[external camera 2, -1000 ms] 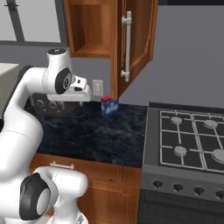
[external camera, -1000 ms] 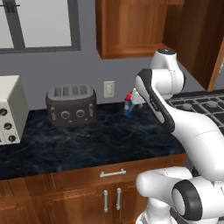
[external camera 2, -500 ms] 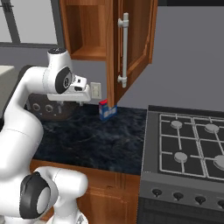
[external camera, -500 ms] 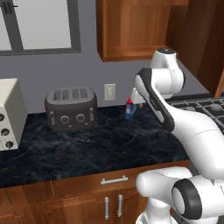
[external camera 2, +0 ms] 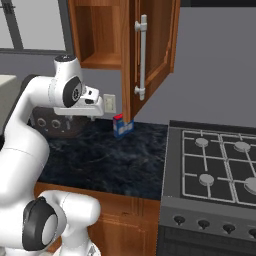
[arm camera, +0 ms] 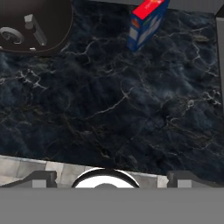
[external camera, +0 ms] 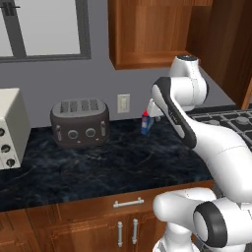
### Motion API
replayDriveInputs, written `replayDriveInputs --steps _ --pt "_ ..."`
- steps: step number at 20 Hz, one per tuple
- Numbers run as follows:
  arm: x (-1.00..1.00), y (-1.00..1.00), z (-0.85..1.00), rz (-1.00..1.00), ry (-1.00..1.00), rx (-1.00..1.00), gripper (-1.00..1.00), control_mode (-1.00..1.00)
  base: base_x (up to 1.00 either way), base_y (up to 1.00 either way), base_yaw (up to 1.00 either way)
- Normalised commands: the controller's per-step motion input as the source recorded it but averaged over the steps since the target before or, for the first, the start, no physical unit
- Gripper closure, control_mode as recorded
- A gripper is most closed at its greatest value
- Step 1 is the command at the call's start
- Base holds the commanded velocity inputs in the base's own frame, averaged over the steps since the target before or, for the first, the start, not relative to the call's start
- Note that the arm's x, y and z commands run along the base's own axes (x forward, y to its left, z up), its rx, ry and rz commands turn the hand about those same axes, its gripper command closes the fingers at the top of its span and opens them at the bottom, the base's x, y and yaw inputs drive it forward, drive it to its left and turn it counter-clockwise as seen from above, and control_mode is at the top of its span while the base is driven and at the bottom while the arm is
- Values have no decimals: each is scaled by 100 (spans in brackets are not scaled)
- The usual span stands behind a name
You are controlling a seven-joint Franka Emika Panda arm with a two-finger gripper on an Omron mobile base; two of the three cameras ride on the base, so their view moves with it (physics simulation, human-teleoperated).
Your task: Close all open cabinet doors.
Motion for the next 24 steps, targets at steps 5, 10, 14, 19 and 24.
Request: replayDriveInputs --steps 5,10,14,19,24 --pt "0 0 0 0 0 0 -100 100 -11 0 -1" --pt "-59 0 -23 -2 -7 0 -100 -100 0 0 0" --pt "-83 -3 -3 0 -16 0 -100 -100 0 0 0" --pt "-88 -16 -1 0 -16 0 -100 -100 0 0 0" --pt "-89 -40 0 4 -20 0 -100 -100 0 0 0"
